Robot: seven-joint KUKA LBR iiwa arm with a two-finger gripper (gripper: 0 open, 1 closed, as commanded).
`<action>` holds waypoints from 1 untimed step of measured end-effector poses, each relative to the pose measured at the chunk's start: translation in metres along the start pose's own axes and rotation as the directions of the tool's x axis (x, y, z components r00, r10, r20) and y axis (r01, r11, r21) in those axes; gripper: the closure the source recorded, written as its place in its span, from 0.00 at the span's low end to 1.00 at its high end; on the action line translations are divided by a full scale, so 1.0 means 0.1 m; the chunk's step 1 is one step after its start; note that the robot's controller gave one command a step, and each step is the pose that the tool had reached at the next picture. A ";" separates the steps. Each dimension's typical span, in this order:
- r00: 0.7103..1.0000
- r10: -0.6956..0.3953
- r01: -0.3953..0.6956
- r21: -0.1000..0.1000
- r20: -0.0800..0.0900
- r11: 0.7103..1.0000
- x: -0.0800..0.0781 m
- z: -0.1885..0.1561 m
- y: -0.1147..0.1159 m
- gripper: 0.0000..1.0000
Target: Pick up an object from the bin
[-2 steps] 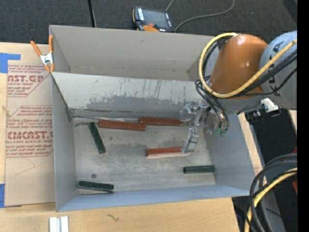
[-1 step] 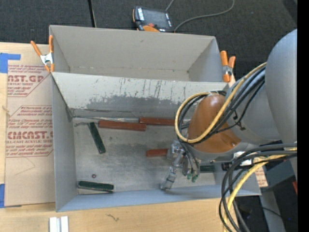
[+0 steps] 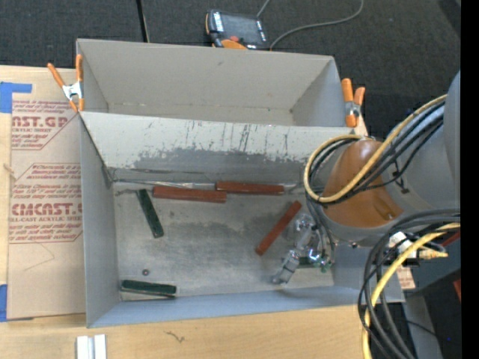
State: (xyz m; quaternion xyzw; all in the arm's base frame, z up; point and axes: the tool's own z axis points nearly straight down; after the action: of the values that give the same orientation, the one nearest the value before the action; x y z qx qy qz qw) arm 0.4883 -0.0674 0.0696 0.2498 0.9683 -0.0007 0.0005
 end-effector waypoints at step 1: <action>1.000 -0.003 0.003 -0.001 -0.002 1.000 0.01 0.00 0.02 1.00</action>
Offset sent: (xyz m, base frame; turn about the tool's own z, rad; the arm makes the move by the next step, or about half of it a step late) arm 0.0000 0.0000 0.0000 0.0000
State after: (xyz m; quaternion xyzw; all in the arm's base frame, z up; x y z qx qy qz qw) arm 0.4881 -0.0655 0.0695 0.2484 0.9687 0.0000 -0.0002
